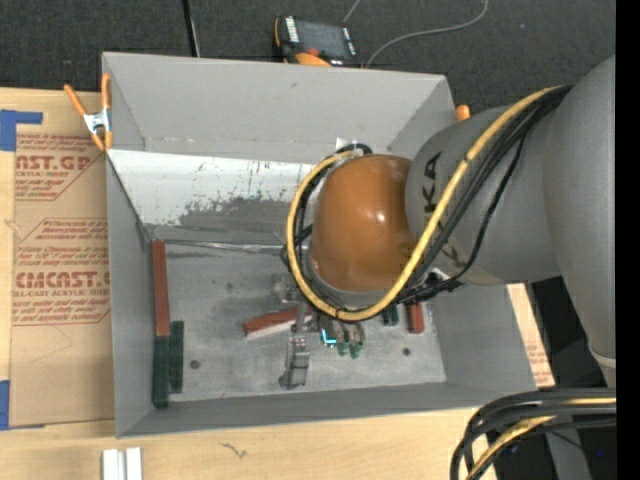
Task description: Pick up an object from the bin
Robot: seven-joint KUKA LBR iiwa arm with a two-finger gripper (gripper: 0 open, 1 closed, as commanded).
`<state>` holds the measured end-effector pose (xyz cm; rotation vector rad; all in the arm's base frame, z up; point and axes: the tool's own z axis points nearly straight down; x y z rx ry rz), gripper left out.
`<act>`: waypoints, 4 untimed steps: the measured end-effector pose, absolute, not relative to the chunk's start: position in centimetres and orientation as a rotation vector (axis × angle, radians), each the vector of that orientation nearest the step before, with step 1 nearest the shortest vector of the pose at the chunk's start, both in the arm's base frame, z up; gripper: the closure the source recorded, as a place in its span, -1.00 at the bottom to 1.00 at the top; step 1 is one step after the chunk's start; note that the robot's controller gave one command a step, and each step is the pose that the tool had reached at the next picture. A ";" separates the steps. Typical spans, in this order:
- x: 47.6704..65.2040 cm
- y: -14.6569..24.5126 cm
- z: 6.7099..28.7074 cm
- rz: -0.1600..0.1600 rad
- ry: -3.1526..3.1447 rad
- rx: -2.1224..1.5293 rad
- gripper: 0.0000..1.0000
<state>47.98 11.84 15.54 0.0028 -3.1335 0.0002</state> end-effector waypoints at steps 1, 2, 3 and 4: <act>54.2 9.6 6.8 -0.001 -3.117 0.387 -1.00; 54.2 9.7 6.8 -0.003 -3.119 0.387 -1.00; 54.2 9.7 6.8 -0.003 -3.119 0.386 -1.00; 54.2 9.8 6.8 -0.003 -3.119 0.385 -1.00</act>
Offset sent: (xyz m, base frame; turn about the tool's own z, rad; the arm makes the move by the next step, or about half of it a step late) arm 0.0627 -0.0226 -0.0854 -0.2452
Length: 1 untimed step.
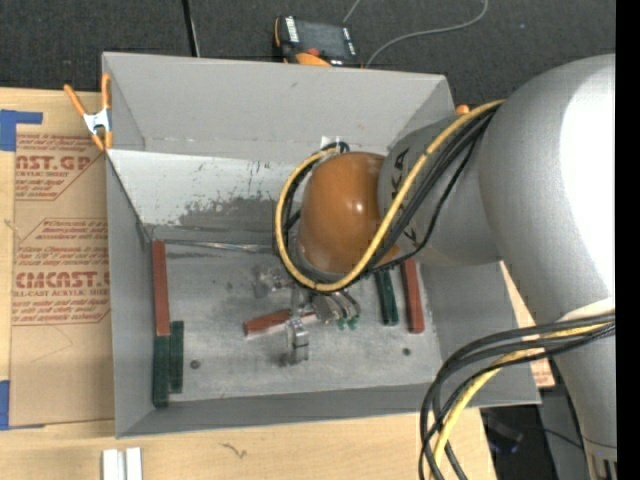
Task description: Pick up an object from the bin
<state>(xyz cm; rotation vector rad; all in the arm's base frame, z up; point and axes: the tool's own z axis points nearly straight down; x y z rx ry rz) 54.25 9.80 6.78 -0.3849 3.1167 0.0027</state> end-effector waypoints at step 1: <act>54.3 9.9 6.8 0.003 3.117 -0.384 -1.00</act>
Offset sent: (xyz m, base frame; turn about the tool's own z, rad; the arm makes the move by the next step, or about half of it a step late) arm 0.0000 0.0000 0.0000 0.0000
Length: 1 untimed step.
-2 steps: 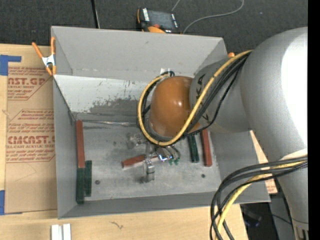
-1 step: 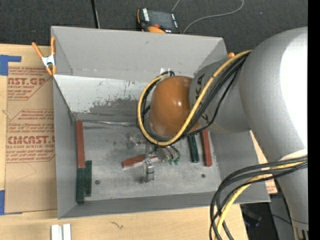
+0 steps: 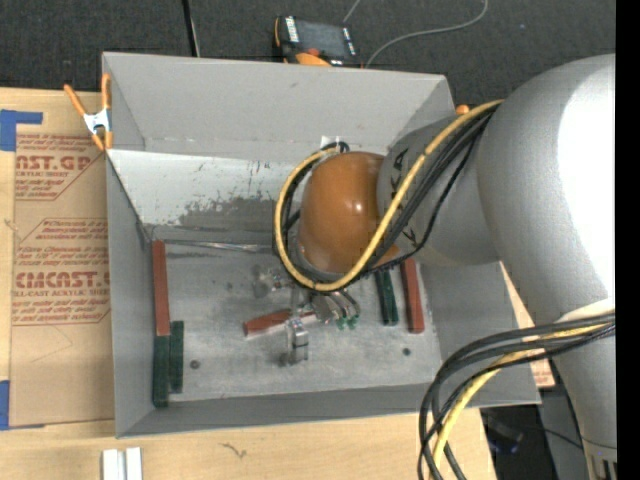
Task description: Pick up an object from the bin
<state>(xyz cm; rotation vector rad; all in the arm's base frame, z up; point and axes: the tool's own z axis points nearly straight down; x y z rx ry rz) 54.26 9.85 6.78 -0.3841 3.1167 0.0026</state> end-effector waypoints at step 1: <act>54.3 9.9 6.9 0.003 3.116 -0.384 1.00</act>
Offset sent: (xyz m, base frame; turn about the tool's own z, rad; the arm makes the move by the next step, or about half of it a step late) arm 0.0000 0.0000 0.0000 0.0000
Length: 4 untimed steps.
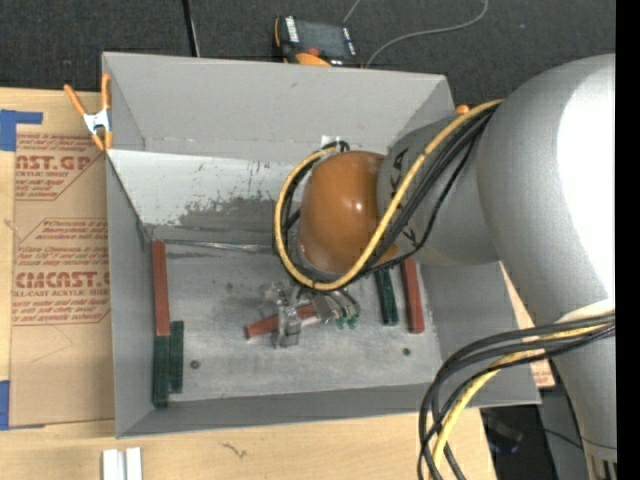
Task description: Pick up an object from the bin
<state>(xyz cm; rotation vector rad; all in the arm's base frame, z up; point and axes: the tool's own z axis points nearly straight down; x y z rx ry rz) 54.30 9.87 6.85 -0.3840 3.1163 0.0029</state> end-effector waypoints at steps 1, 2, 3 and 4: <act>54.3 9.9 7.8 0.003 3.116 -0.383 1.00; 54.5 10.0 14.4 0.001 3.110 -0.382 1.00; 54.6 10.1 16.1 0.001 3.114 -0.382 1.00; 54.7 10.1 19.2 0.000 3.113 -0.383 1.00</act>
Offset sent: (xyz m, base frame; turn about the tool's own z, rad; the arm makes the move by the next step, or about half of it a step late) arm -0.0001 -0.0001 0.0093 0.0000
